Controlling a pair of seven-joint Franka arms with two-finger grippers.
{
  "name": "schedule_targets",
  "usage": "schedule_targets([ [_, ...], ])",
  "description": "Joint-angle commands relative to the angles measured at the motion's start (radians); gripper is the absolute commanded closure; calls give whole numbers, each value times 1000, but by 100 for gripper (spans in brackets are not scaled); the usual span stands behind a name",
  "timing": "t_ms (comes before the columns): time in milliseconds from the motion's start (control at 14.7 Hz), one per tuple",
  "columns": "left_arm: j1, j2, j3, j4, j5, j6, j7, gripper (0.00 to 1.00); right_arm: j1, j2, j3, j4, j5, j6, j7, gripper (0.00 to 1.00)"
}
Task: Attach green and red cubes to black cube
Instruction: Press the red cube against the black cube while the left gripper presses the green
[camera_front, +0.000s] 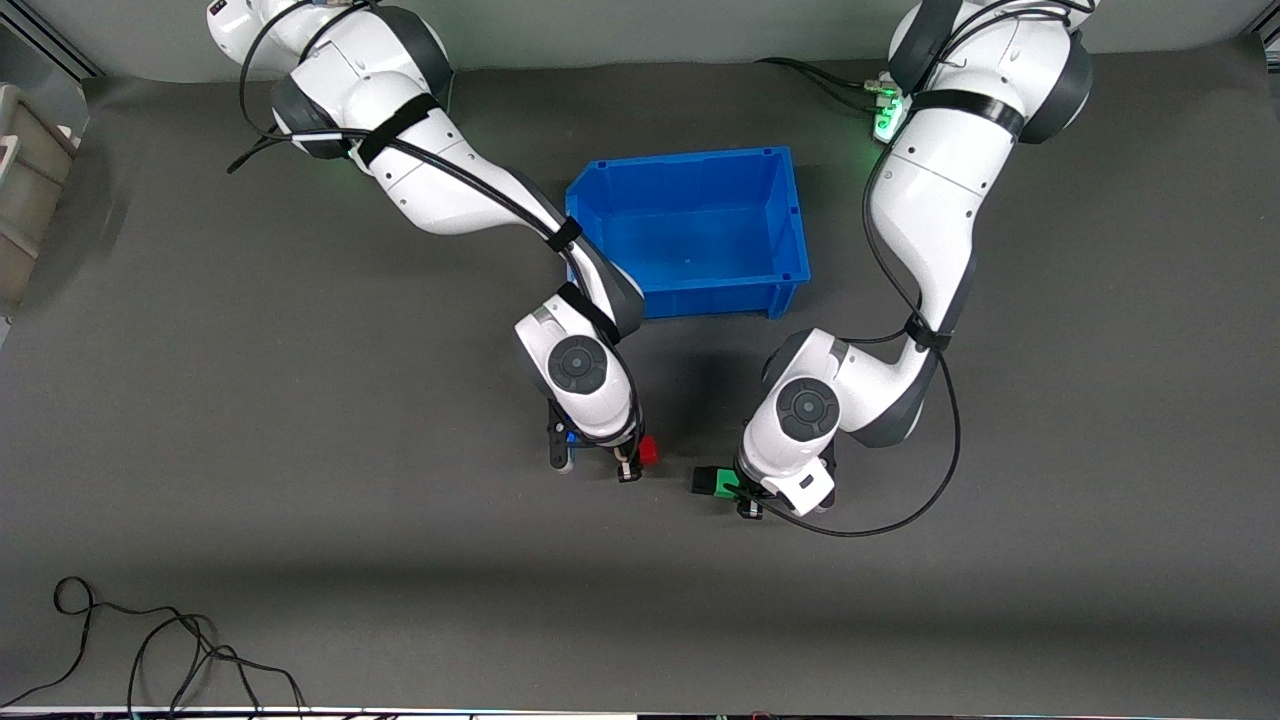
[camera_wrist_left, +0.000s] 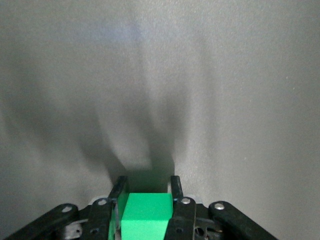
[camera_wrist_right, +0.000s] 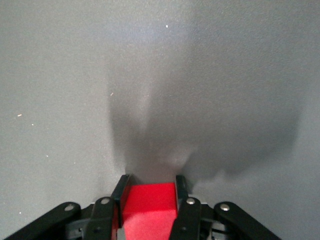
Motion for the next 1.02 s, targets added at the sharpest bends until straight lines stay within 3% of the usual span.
schedule_targets([
  [0, -15, 7, -14, 42, -9, -30, -49, 100, -6, 56, -5, 60, -14, -11, 30, 100],
  [950, -81, 21, -12, 35, -9, -33, -89, 100, -6, 73, 3, 53, -12, -4, 8, 100],
])
